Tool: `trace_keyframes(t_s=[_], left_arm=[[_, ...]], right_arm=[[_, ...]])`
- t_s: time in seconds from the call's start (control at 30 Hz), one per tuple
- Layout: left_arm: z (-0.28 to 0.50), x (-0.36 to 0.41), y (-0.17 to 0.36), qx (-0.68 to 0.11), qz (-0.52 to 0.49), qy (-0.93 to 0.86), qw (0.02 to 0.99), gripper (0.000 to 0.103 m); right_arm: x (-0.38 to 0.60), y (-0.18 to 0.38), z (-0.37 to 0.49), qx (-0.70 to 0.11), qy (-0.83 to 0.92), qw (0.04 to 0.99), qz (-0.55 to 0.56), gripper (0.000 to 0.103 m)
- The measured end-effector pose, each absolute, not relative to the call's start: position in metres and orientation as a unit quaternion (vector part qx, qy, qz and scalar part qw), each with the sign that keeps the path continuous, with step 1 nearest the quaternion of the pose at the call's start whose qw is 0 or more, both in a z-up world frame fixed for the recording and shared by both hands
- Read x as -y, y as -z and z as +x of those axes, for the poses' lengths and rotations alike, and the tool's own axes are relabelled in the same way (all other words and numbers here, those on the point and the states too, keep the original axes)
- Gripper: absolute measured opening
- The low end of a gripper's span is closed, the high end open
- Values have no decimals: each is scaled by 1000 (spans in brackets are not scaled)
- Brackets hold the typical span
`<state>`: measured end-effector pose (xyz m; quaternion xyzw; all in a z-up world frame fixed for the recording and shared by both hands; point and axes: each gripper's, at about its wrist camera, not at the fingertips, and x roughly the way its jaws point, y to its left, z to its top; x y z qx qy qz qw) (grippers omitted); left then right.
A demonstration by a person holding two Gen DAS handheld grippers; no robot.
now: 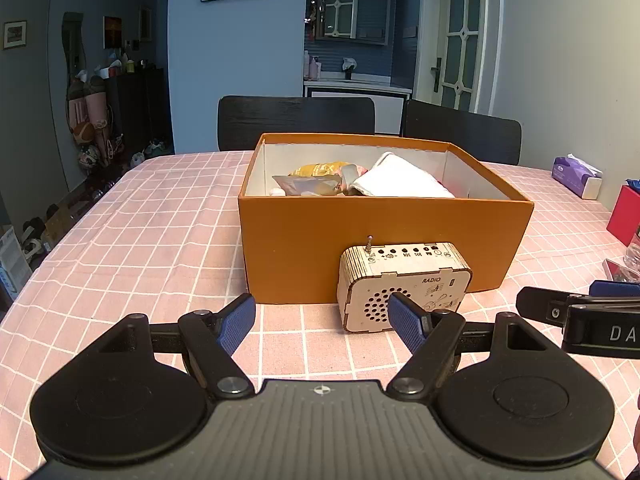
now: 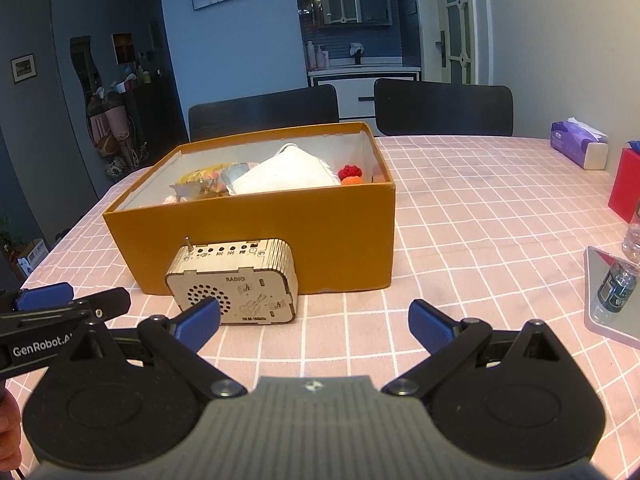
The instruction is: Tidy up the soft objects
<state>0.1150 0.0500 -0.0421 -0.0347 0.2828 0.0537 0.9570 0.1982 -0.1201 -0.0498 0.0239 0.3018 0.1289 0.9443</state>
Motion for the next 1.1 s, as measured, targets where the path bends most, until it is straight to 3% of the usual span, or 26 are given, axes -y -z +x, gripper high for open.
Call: trace_keyframes(t_s=[1.1], left_arm=[[115,-47,42,-285,-34,-50,957,88]], right_arm=[[118,53,196,-306,-134,942,24,98]])
